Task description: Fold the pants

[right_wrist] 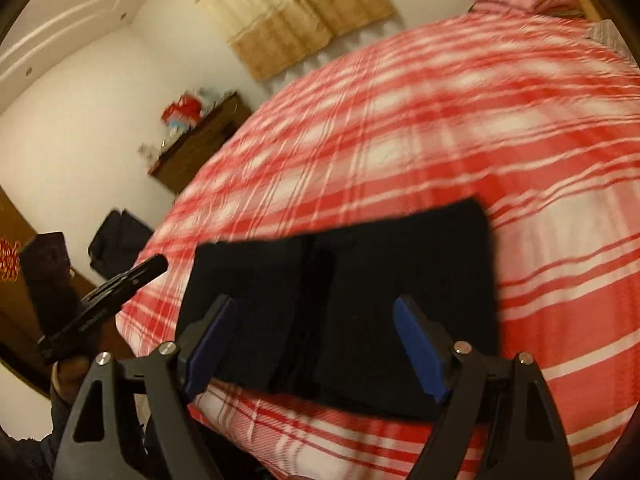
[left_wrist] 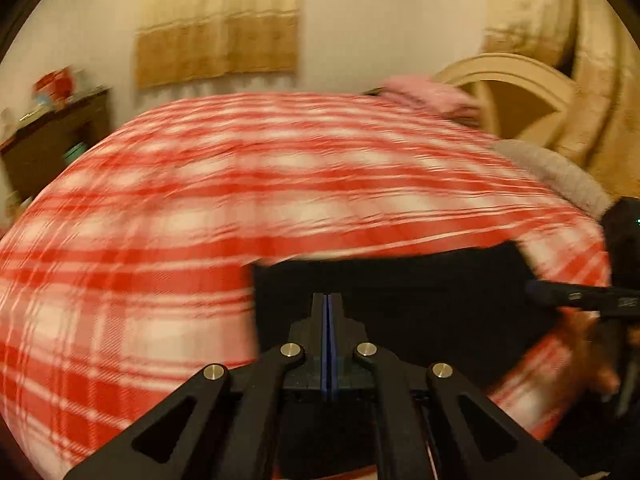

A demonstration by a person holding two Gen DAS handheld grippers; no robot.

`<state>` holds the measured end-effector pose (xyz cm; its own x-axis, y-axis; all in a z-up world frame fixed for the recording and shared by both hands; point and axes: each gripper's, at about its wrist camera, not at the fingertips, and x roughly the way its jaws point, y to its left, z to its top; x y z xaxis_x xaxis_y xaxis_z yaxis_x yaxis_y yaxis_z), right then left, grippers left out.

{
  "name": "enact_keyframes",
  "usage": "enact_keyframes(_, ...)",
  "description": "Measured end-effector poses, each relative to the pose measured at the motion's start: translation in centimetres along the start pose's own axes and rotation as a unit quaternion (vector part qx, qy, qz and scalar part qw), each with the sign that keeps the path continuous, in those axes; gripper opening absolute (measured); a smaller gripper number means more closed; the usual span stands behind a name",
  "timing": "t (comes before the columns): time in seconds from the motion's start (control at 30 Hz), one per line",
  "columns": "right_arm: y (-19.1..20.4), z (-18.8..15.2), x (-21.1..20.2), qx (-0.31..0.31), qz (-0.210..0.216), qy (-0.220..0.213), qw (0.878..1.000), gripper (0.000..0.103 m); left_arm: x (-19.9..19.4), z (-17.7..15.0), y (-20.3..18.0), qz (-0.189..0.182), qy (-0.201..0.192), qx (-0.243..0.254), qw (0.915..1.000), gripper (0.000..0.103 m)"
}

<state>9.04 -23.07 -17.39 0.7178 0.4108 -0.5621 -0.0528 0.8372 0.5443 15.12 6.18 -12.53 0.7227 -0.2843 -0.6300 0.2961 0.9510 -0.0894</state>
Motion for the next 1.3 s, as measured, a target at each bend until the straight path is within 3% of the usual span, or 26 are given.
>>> enact_keyframes(0.13,0.4,-0.2,2.2,0.004,-0.012,0.023,1.0,0.084,1.2,-1.2,3.1,0.032,0.008,-0.041,0.9986,0.001)
enact_keyframes(0.4,1.6,-0.5,4.6,-0.019,-0.036,0.042,0.998,0.081,5.1,-3.4,5.0,-0.02,0.065,-0.08,0.9945,0.004)
enact_keyframes(0.5,2.1,-0.7,4.9,-0.032,-0.035,0.041,0.998,0.076,4.8,-3.7,5.5,-0.026,0.049,-0.091,0.9943,0.011)
enact_keyframes(0.57,2.1,-0.7,5.1,-0.034,-0.028,0.043,0.998,0.075,4.7,-3.7,5.4,-0.029,0.046,-0.088,0.9946,0.024)
enact_keyframes(0.6,2.0,-0.7,5.2,-0.033,-0.029,0.043,0.998,0.073,4.3,-3.6,5.2,-0.017,0.036,-0.086,0.9954,0.058)
enact_keyframes(0.63,2.0,-0.6,5.3,-0.035,-0.029,0.043,0.998,0.071,3.9,-3.5,5.3,0.001,0.025,-0.087,0.9959,0.103)
enact_keyframes(0.67,2.1,-0.5,5.2,-0.037,-0.025,0.043,0.998,0.069,3.3,-3.4,5.3,0.018,0.006,-0.089,0.9958,0.102)
enact_keyframes(0.7,2.2,-0.5,5.2,-0.037,-0.018,0.043,0.998,0.069,3.2,-3.3,5.7,0.013,-0.004,-0.096,0.9953,0.102)
enact_keyframes(0.77,2.3,-0.6,5.4,-0.04,-0.016,0.048,0.998,0.069,3.7,-3.3,6.4,-0.007,0.007,-0.114,0.9934,0.102)
enact_keyframes(0.97,2.6,-0.4,6.3,-0.038,-0.026,0.049,0.998,0.066,4.5,-3.8,6.0,-0.01,0.016,-0.114,0.9933,0.102)
enact_keyframes(1.03,2.4,-0.4,6.4,-0.033,-0.021,0.05,0.998,0.061,4.2,-3.8,5.9,-0.018,0.013,-0.116,0.993,0.102)
enact_keyframes(1.2,0.9,0.0,5.8,0.002,0.008,0.047,0.999,0.021,2.3,-3.3,5.1,-0.011,-0.015,-0.109,0.9938,0.102)
enact_keyframes(1.3,0.7,0.4,4.8,0.013,0.03,0.035,0.999,0.019,1.9,-2.7,4.0,-0.014,-0.022,-0.09,0.9956,0.102)
